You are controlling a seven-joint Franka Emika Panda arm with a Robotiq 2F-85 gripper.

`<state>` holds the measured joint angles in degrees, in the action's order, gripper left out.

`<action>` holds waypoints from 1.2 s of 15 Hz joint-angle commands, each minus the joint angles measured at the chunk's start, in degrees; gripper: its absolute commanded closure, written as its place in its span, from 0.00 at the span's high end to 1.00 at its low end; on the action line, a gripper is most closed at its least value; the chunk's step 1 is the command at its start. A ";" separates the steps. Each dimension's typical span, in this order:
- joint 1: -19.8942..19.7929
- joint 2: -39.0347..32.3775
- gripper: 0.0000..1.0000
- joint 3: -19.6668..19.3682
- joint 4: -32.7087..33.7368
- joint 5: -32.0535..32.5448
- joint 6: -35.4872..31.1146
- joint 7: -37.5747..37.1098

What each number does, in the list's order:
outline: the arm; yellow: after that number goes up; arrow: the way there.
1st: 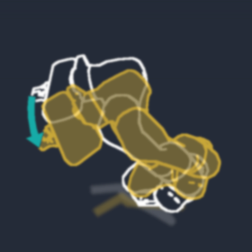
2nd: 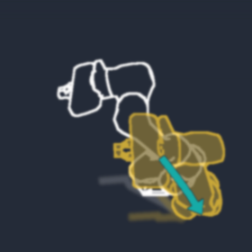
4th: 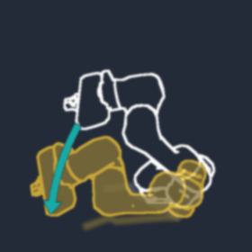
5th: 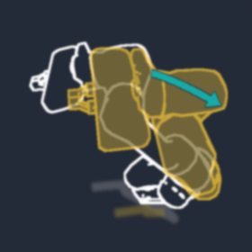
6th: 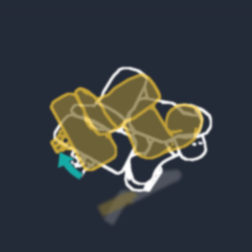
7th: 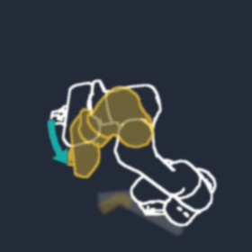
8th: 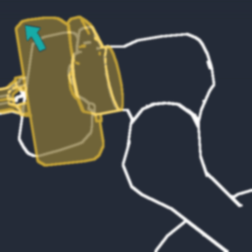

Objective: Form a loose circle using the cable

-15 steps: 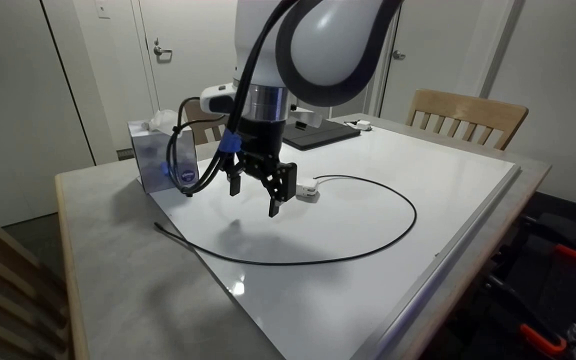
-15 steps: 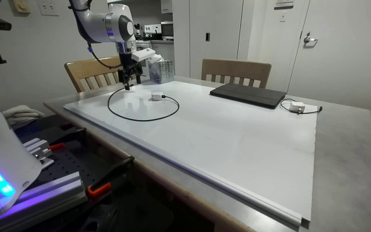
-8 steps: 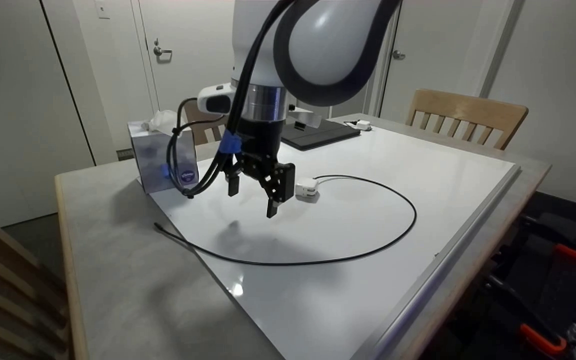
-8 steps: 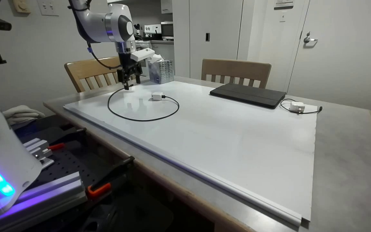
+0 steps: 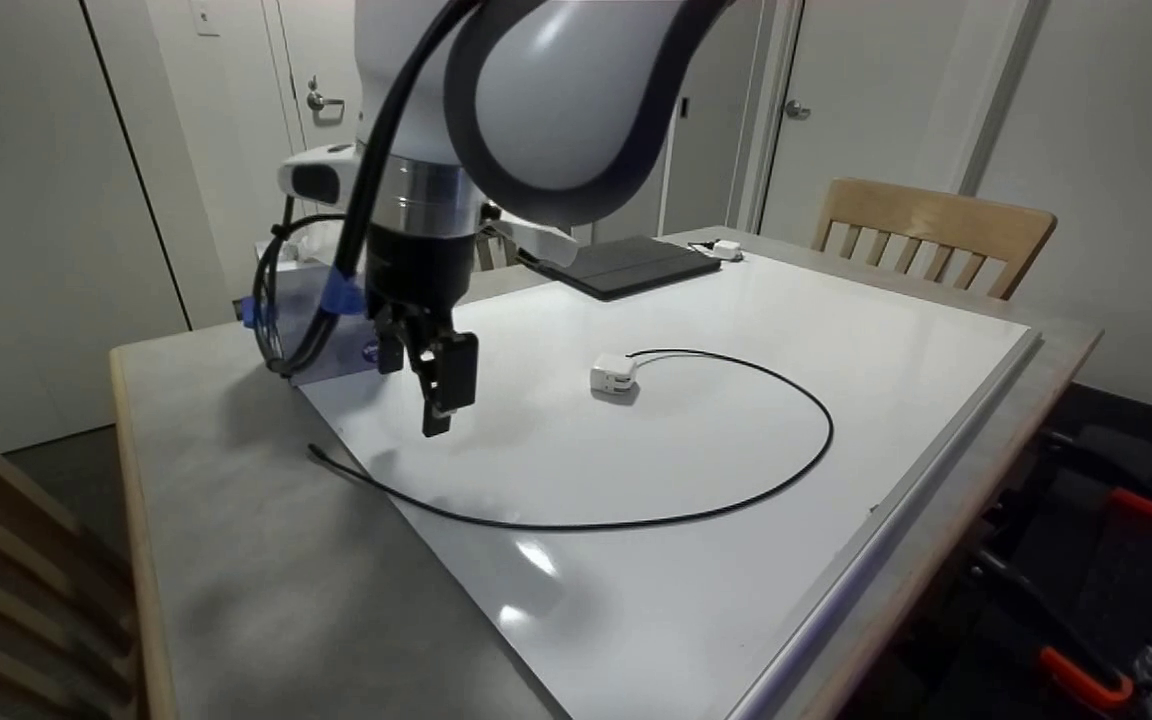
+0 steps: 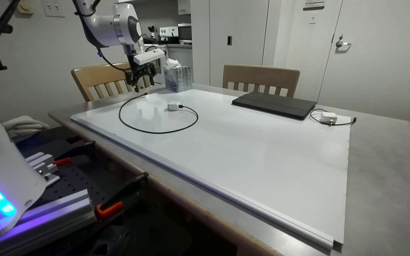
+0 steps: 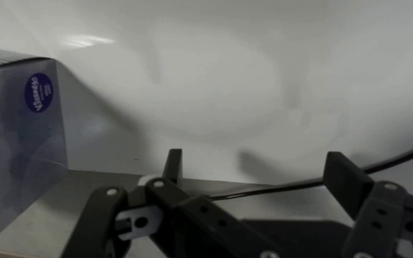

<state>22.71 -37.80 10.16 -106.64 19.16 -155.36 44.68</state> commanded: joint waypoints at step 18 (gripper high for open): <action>3.53 -2.20 1.00 -2.95 3.14 3.97 -6.48 -35.85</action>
<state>26.30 -40.00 7.15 -103.56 23.23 -161.94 8.69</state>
